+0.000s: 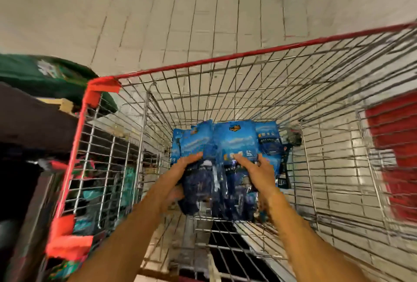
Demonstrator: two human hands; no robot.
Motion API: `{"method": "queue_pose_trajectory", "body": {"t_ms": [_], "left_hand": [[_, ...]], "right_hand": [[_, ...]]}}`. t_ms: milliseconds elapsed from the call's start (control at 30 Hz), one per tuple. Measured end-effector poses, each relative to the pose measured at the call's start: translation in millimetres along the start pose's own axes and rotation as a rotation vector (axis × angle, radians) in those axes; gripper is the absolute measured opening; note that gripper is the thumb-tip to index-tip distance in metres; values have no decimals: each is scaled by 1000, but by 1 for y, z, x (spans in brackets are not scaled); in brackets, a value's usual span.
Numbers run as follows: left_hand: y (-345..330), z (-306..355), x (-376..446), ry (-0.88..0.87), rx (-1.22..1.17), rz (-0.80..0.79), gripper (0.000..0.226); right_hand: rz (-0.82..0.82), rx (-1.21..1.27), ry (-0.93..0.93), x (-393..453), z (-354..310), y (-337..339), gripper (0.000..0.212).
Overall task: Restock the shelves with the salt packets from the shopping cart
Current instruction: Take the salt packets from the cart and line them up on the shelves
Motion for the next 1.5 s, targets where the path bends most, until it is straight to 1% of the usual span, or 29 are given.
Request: {"method": "queue_pose_trajectory", "body": {"t_ms": [33,67,100,167,200,300,367,433,467,567,600,667,800,900,1100,1200,1267,1333,1500], "left_hand": [[-2,5,-13,-17,-38,-18,34],[-4,12,-31,-39,-69,-23,34],[-6,17,-47,-62,-97,-26,34],[-7,29,-83,-161,-124,8,30],[-5,34,-99,-214,-118,32,31],[8,43,-161,-403,-44,115,44],[21,48,-196,-561,42,191,51],[34,53,-236,-704,115,235,52],[41,55,-257,-763,137,265,51],[58,57,-313,-881,158,359,50],[65,56,-332,-918,145,390,51],[76,54,-372,-989,117,453,50],[95,49,-450,-1132,6,564,43],[110,40,-508,-1225,-66,633,42],[145,12,-615,-1381,-173,869,47],[161,-8,-658,-1424,-237,965,50],[171,-24,-684,-1441,-280,1029,47],[177,-41,-712,-1450,-306,1107,43],[186,-87,-770,-1428,-346,1337,40]], "right_hand": [[24,3,20,-7,-10,-2,98],[34,24,43,-18,-23,-5,104],[25,55,64,-30,-33,-8,107],[4,92,103,-58,-51,-13,110],[-5,85,127,-71,-57,-14,112],[-89,84,211,-116,-82,-23,123],[-116,94,262,-143,-96,-32,118],[-163,112,305,-169,-109,-46,108],[-186,106,330,-183,-116,-55,98],[-277,128,440,-223,-137,-82,55],[-322,141,469,-237,-144,-93,47],[-397,164,509,-266,-155,-115,40],[-537,206,585,-320,-173,-160,36],[-658,230,626,-357,-183,-195,47],[-932,200,691,-425,-197,-275,58],[-1095,182,734,-460,-203,-315,47],[-1221,182,735,-487,-203,-338,44],[-1341,183,701,-515,-201,-360,41],[-1554,181,609,-586,-186,-402,36]]}}
Point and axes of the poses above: each hand's wrist, its own x-axis towards the middle knuckle, its own y-axis out of the back of the hand, z = x × y, the point moved 2 cm from there along x, towards the middle knuckle, and after that the axes turned 10 degrees about x, right-handed, at the moved point
